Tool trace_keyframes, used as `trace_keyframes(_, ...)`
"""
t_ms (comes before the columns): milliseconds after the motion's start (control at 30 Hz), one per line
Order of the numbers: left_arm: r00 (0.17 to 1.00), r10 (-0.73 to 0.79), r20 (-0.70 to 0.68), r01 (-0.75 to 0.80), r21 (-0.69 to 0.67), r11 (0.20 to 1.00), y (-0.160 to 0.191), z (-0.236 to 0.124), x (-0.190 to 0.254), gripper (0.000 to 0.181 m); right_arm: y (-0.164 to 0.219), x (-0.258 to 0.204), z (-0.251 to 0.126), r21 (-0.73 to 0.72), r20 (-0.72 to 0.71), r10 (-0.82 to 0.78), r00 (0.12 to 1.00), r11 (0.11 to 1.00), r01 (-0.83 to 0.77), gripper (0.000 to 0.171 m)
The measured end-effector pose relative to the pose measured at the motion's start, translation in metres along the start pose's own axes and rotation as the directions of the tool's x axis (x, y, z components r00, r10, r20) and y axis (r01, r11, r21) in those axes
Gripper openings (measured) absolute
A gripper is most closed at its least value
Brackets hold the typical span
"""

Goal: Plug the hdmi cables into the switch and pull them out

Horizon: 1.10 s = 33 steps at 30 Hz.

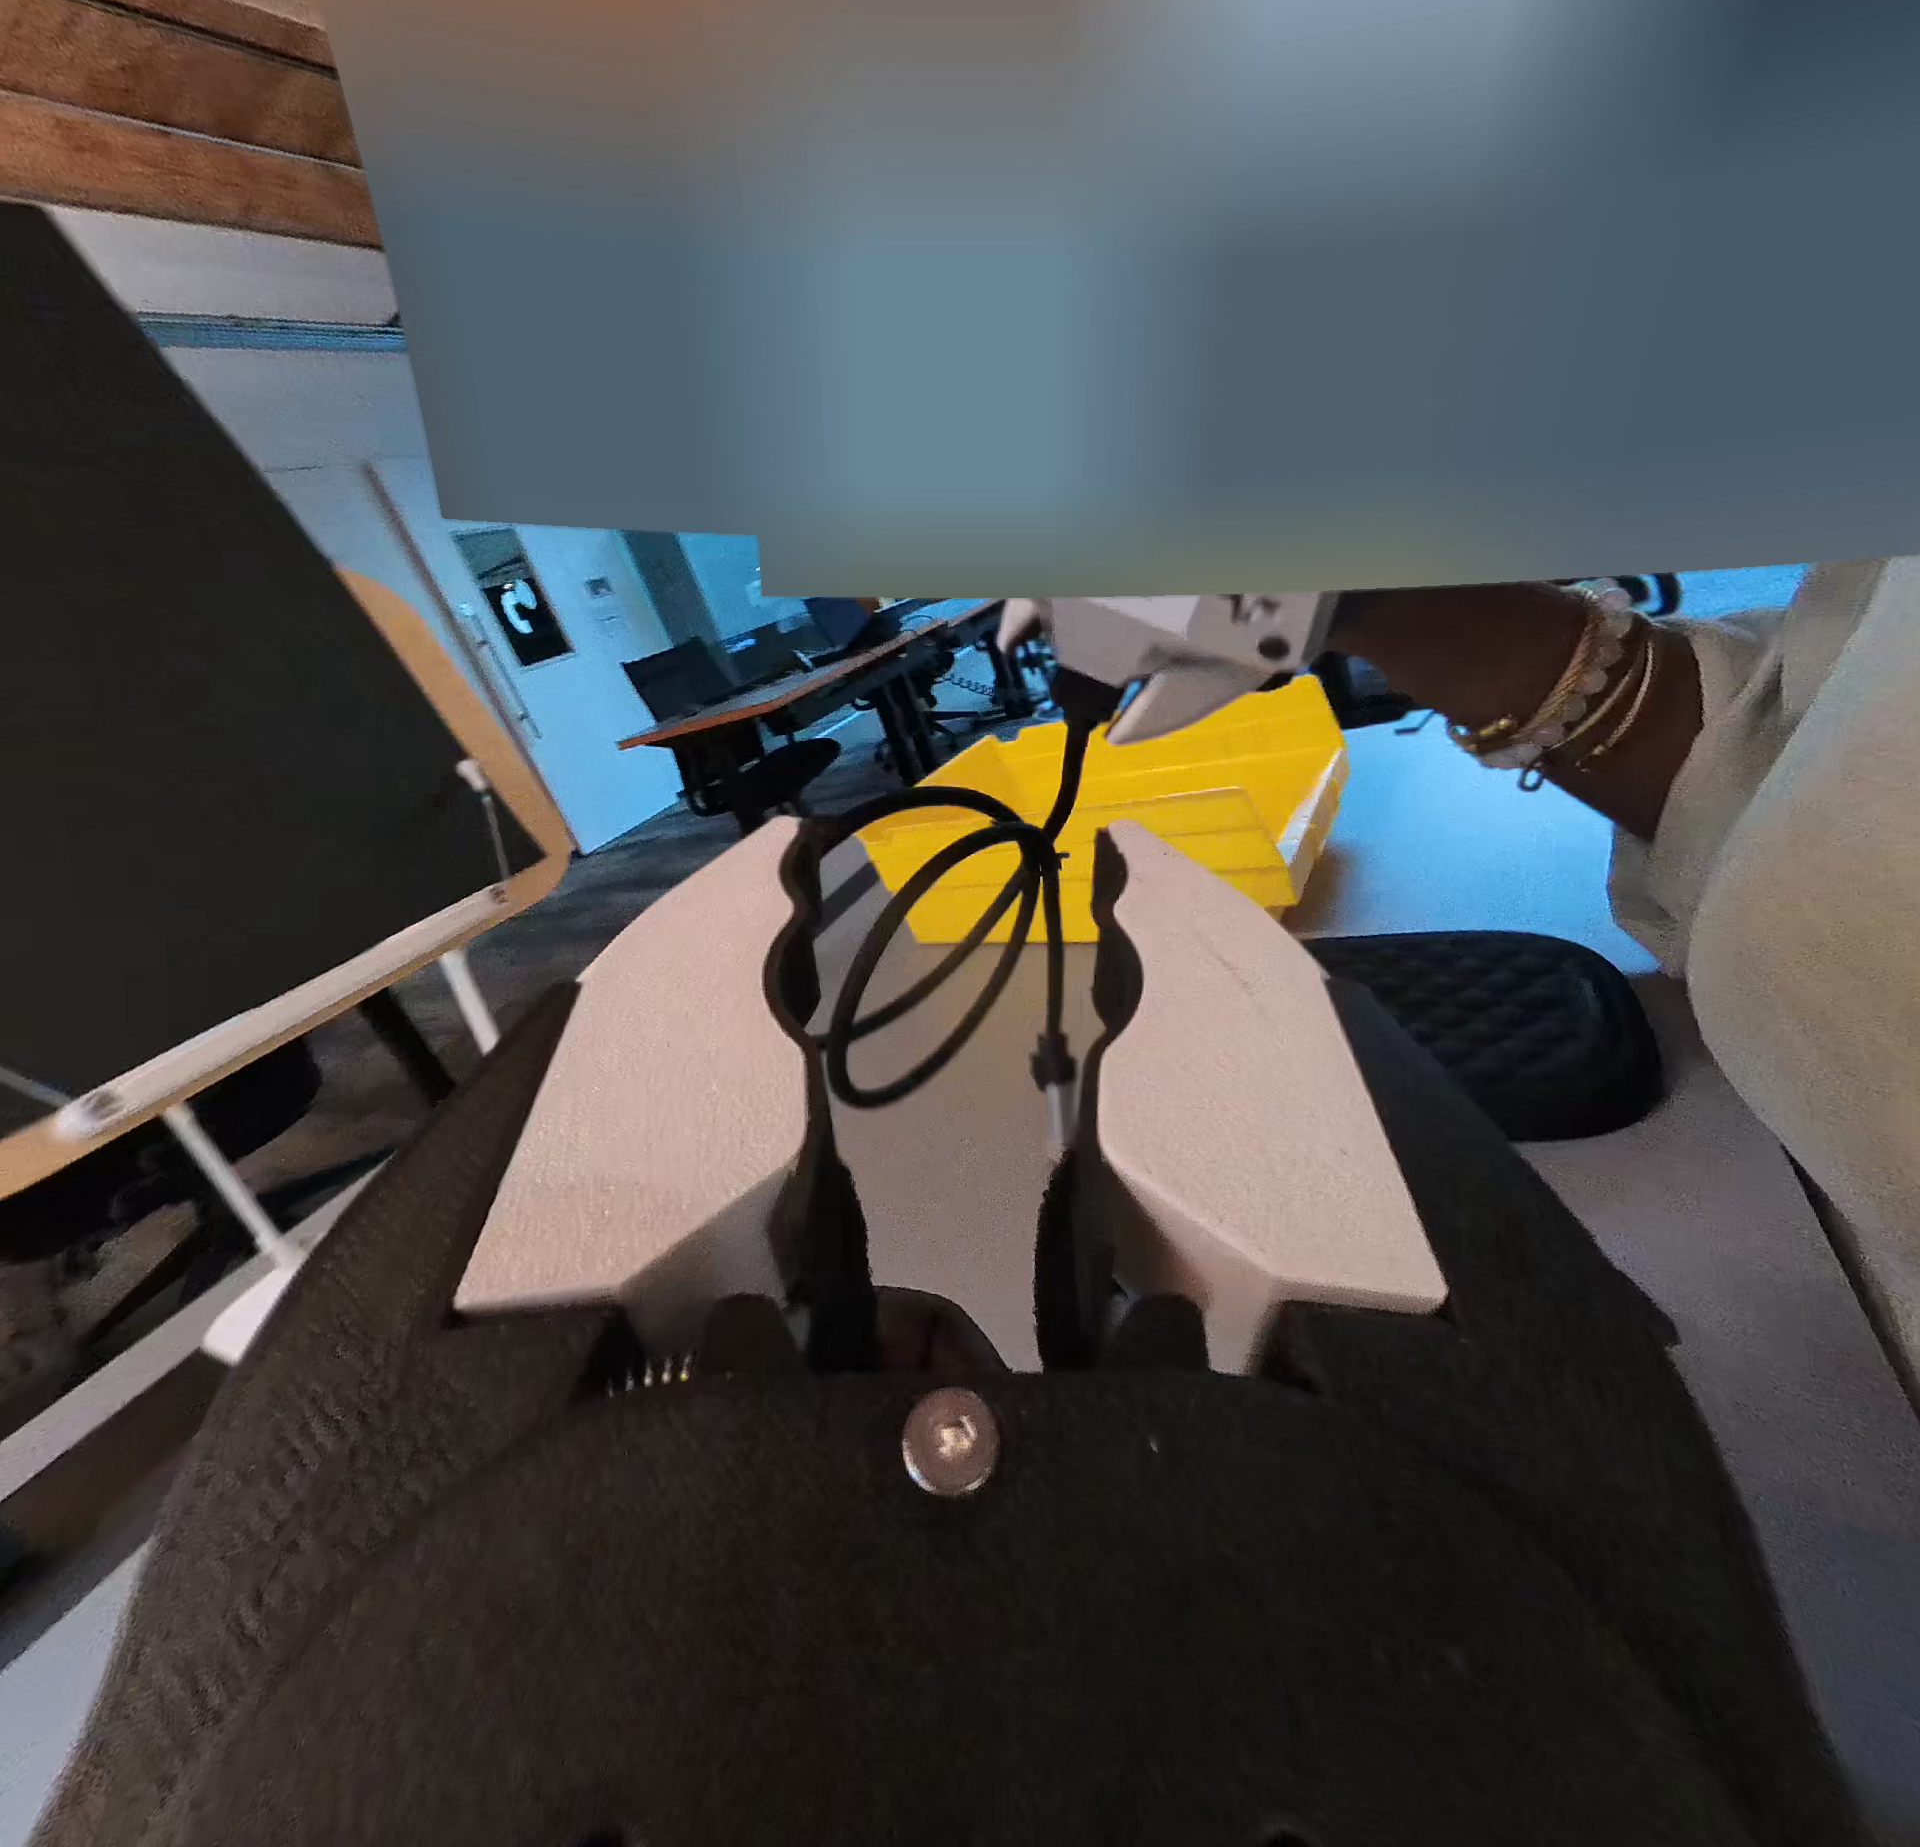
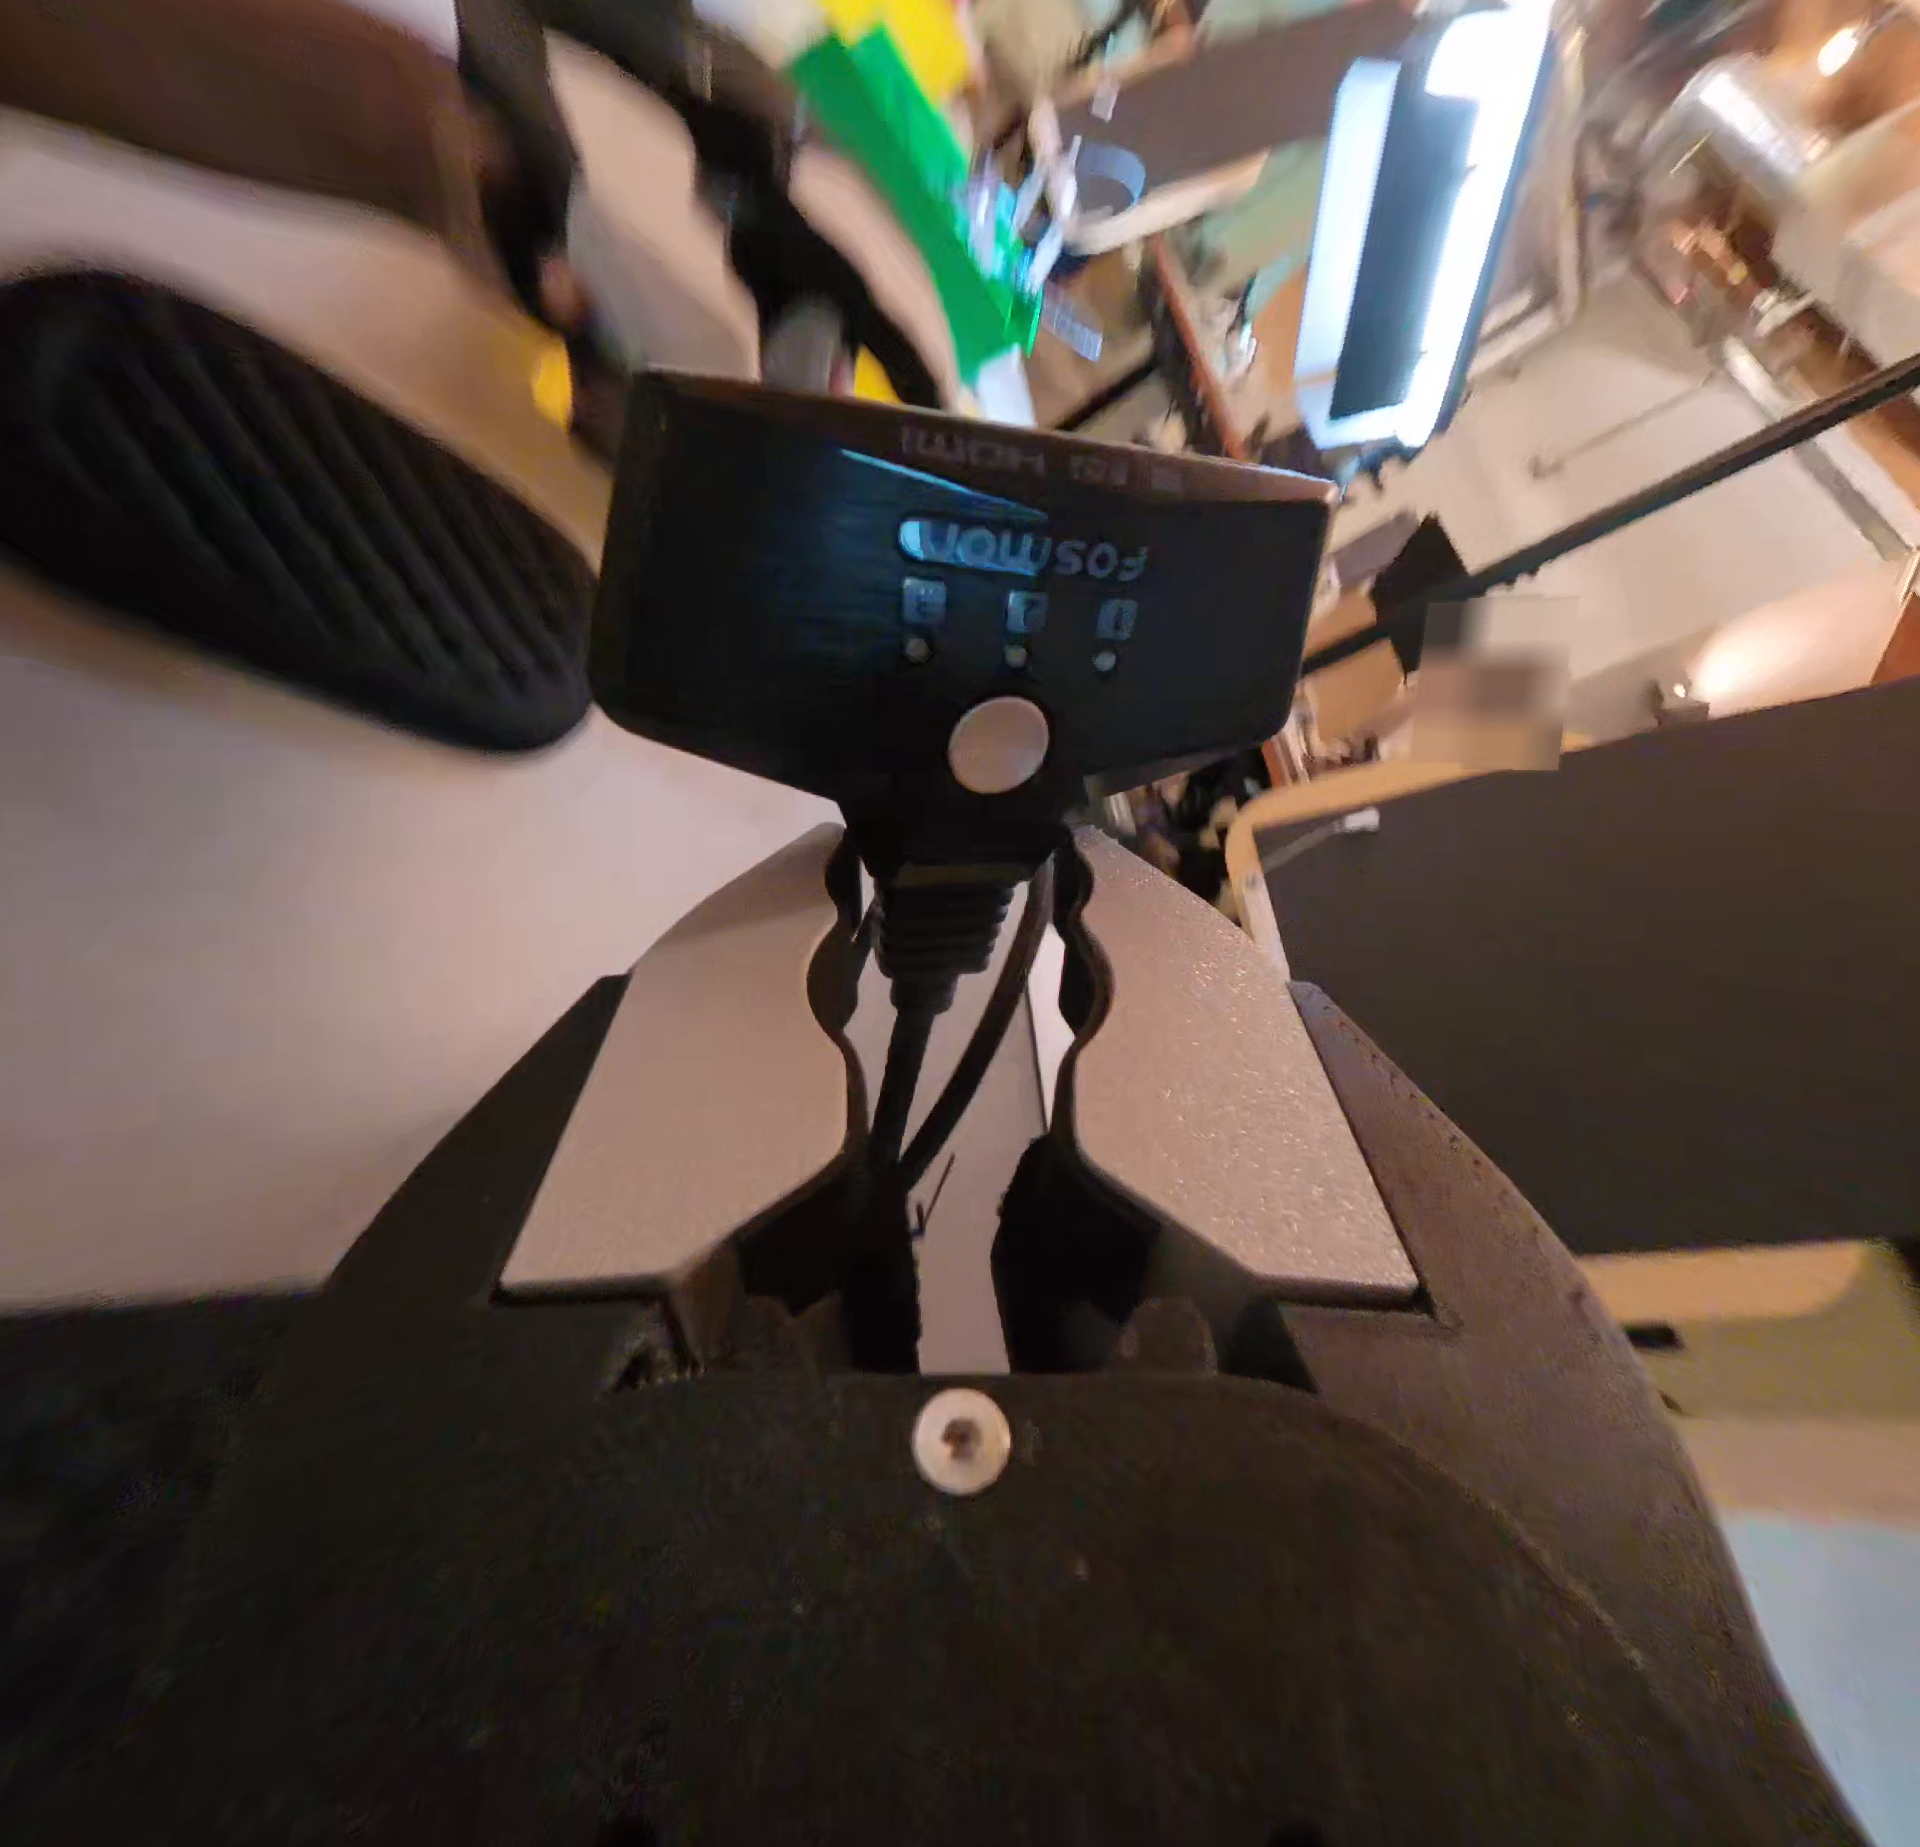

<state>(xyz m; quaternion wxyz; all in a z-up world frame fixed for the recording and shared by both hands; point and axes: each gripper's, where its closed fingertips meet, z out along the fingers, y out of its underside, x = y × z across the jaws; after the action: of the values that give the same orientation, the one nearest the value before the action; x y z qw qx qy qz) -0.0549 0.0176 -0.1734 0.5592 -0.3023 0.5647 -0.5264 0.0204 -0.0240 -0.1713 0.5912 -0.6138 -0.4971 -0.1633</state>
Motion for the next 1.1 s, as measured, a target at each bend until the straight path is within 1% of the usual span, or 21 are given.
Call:
trace_keyframes(67,0.999,0.002,0.035,-0.001,-0.021,1.000,0.001,-0.012,-0.004,0.050,0.025,-0.007,0.002,-0.138,0.036,-0.074,0.997,0.987,0.078,0.036)
trace_keyframes(133,0.997,-0.003,0.078,0.008,-0.065,0.998,0.004,-0.023,-0.009,0.050,0.047,-0.021,0.007,-0.222,0.097,-0.089,0.991,0.969,0.109,0.036)
trace_keyframes(300,0.983,-0.003,0.185,0.034,-0.167,0.985,0.004,-0.062,-0.024,0.050,0.089,-0.058,0.015,-0.333,0.222,-0.027,0.975,0.937,0.101,0.035)
trace_keyframes(367,0.959,0.030,0.283,0.042,-0.245,0.969,0.006,-0.089,-0.042,0.050,0.097,-0.072,0.018,-0.345,0.258,0.014,0.966,0.935,0.078,0.035)
trace_keyframes(433,0.904,0.072,0.421,0.076,-0.325,0.943,0.011,-0.126,-0.067,0.050,0.104,-0.085,0.022,-0.350,0.288,0.050,0.956,0.935,0.057,0.035)
trace_keyframes(500,0.835,0.073,0.546,0.169,-0.380,0.910,0.020,-0.166,-0.089,0.050,0.111,-0.096,0.026,-0.362,0.315,0.080,0.946,0.931,0.041,0.035)
trace_keyframes(567,0.732,0.100,0.674,0.283,-0.435,0.855,0.036,-0.208,-0.110,0.050,0.116,-0.108,0.029,-0.372,0.345,0.110,0.932,0.928,0.029,0.035)
trace_keyframes(600,0.691,0.119,0.713,0.334,-0.461,0.822,0.044,-0.226,-0.117,0.050,0.118,-0.112,0.030,-0.376,0.356,0.119,0.927,0.926,0.026,0.035)
trace_keyframes(667,0.636,0.147,0.758,0.413,-0.495,0.764,0.060,-0.253,-0.128,0.049,0.122,-0.118,0.033,-0.380,0.372,0.129,0.919,0.925,0.024,0.035)
trace_keyframes(767,0.605,0.170,0.778,0.511,-0.543,0.666,0.082,-0.277,-0.138,0.049,0.126,-0.127,0.036,-0.390,0.400,0.150,0.904,0.921,0.020,0.035)
trace_keyframes(833,0.587,0.186,0.788,0.540,-0.553,0.635,0.093,-0.287,-0.149,0.048,0.128,-0.132,0.037,-0.395,0.418,0.164,0.894,0.918,0.016,0.034)
trace_keyframes(967,0.516,0.214,0.829,0.619,-0.534,0.576,0.114,-0.307,-0.174,0.049,0.135,-0.140,0.036,-0.417,0.444,0.185,0.877,0.909,0.020,0.034)
trace_keyframes(1033,0.483,0.216,0.849,0.657,-0.514,0.551,0.125,-0.314,-0.184,0.045,0.137,-0.143,0.036,-0.426,0.454,0.187,0.871,0.904,0.027,0.034)
trace_keyframes(1100,0.466,0.235,0.853,0.681,-0.516,0.520,0.134,-0.320,-0.193,0.043,0.140,-0.143,0.037,-0.437,0.450,0.182,0.874,0.898,0.038,0.034)
